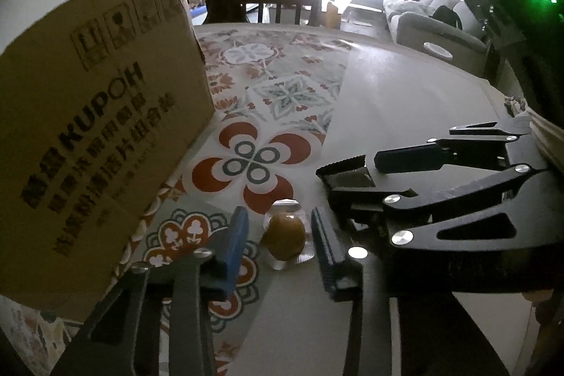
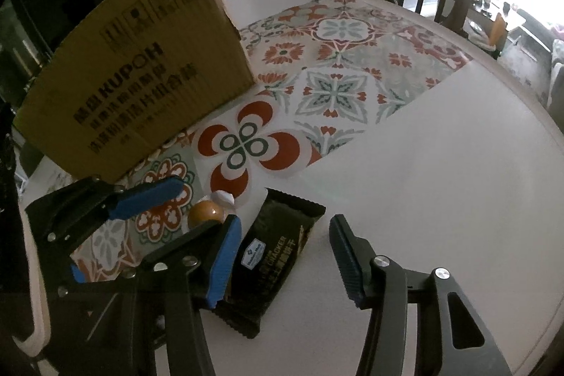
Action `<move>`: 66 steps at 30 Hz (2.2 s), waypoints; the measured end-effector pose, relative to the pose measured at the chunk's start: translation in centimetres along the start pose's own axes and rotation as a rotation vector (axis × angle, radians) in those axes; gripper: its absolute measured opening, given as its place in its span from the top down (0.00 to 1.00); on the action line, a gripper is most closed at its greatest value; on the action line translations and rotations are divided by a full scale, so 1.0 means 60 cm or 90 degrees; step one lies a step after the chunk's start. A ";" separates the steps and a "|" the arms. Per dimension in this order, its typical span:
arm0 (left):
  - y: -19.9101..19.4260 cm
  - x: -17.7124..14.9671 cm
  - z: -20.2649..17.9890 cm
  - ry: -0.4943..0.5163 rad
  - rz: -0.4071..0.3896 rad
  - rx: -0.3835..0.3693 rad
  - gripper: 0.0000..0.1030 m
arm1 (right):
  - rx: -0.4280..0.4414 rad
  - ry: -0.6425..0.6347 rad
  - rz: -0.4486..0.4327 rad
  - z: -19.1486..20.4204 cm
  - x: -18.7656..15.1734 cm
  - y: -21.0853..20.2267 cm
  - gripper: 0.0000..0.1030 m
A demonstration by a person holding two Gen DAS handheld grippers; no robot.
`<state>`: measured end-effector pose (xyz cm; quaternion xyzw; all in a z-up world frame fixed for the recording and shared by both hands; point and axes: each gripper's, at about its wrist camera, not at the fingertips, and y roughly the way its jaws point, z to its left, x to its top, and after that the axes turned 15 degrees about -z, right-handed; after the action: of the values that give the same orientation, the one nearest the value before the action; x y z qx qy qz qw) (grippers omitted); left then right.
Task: Organize snacks
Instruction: 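Grasp the round brown cake with the left tool while the right tool grasps the black cracker packet, then lift and carry the cake and cracker packet over the box with both tools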
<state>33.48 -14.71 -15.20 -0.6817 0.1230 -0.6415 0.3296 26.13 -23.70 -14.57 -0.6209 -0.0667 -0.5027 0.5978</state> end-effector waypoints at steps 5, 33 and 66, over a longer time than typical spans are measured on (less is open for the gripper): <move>0.004 -0.005 -0.003 -0.003 0.004 0.000 0.75 | -0.003 -0.009 -0.003 0.003 -0.002 0.000 0.48; -0.092 -0.052 0.032 -0.192 -0.021 0.171 0.75 | -0.008 -0.177 -0.061 0.057 -0.029 -0.004 0.62; -0.186 0.020 0.009 -0.284 -0.102 0.325 0.75 | 0.150 -0.144 -0.154 0.037 0.037 -0.091 0.66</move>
<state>31.34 -6.85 -7.41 -0.7081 -0.1703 -0.5107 0.4569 24.67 -21.54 -8.83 -0.5870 -0.2661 -0.4865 0.5899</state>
